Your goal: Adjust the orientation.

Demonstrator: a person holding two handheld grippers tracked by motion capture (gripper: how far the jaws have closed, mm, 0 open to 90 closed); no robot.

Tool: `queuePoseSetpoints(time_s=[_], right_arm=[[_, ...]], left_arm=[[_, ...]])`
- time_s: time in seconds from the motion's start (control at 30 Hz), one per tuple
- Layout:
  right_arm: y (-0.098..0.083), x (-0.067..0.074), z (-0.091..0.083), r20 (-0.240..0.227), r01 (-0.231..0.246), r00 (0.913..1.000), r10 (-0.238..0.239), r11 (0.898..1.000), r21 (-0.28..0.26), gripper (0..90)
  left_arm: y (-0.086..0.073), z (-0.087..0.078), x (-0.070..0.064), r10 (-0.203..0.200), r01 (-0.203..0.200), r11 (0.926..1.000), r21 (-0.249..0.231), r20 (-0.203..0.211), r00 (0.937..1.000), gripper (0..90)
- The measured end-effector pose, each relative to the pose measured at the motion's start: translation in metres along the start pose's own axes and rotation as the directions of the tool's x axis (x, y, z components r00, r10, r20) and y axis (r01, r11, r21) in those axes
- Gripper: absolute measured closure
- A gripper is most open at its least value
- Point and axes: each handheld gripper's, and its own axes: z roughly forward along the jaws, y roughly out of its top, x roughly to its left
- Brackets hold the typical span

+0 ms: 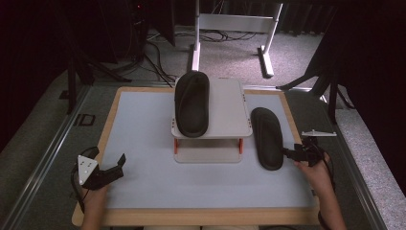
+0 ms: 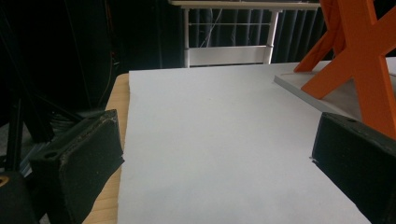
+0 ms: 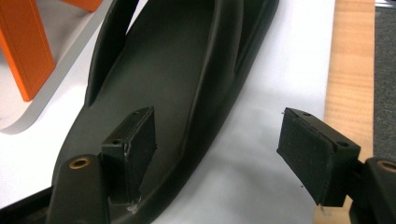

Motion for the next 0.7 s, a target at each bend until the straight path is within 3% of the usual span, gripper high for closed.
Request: queuePoseSetpoints(time_s=[0.53,0.7], right_arm=[[0.044,-0.004,0.013,-0.009,0.033,0.9994,-0.032,0.996,0.083,28.0],[0.055,-0.005,0.02,-0.003,0.02,0.9998,-0.02,0.995,0.1,27.9]], left_arm=[[0.0,0.0,0.0,0.001,-0.001,1.0,0.002,0.0,1.0,1.4],[0.0,0.0,0.0,-0.002,0.002,1.0,-0.001,-0.007,1.0,1.4]])
